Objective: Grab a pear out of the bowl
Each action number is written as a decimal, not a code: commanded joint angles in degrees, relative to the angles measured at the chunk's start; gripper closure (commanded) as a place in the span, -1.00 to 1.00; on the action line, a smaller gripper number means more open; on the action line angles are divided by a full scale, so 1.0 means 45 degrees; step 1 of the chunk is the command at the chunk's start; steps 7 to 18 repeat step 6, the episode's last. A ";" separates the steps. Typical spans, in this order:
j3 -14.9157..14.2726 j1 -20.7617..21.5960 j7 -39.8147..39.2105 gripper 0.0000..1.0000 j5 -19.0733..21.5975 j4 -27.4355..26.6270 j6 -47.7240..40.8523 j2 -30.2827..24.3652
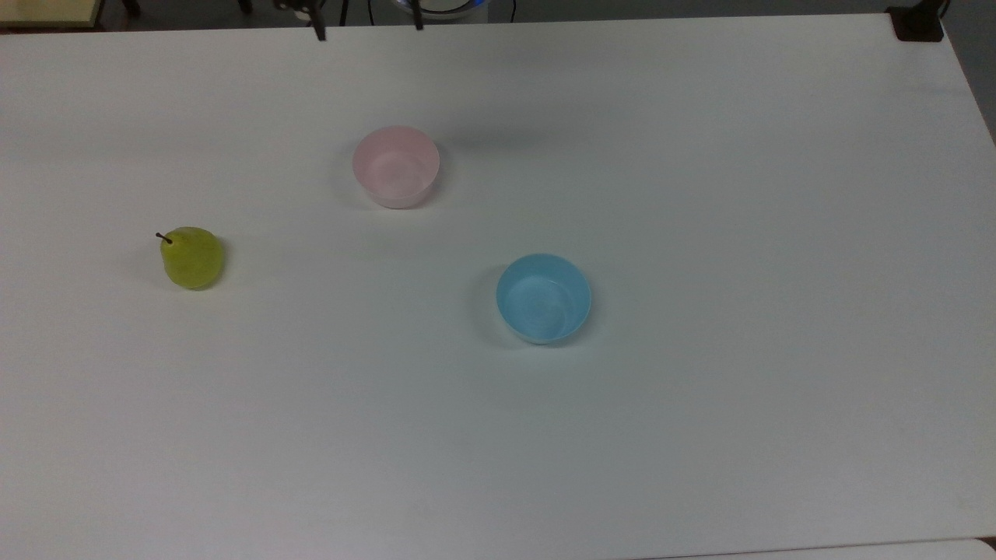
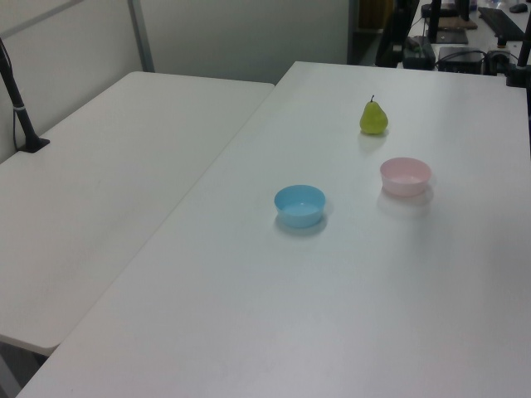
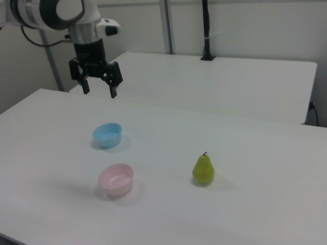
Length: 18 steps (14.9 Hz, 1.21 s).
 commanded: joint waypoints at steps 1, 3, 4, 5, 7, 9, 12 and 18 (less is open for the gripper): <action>-0.0266 0.0630 0.0206 -1.00 0.0195 -0.1023 0.1169 -0.0355; -0.0266 0.0631 0.0187 -1.00 0.0195 -0.1003 0.1092 -0.0355; -0.0266 0.0631 0.0187 -1.00 0.0176 -0.1003 0.1073 -0.0355; -0.0285 0.0650 0.0206 -1.00 0.0176 -0.0984 0.1092 -0.0355; -0.0266 0.0631 0.0187 -1.00 0.0176 -0.0984 0.1092 -0.0336; -0.0266 0.0631 0.0187 -1.00 0.0176 -0.0984 0.1092 -0.0336; -0.0266 0.0631 0.0187 -1.00 0.0176 -0.0984 0.1092 -0.0336; -0.0266 0.0631 0.0187 -1.00 0.0176 -0.0984 0.1092 -0.0336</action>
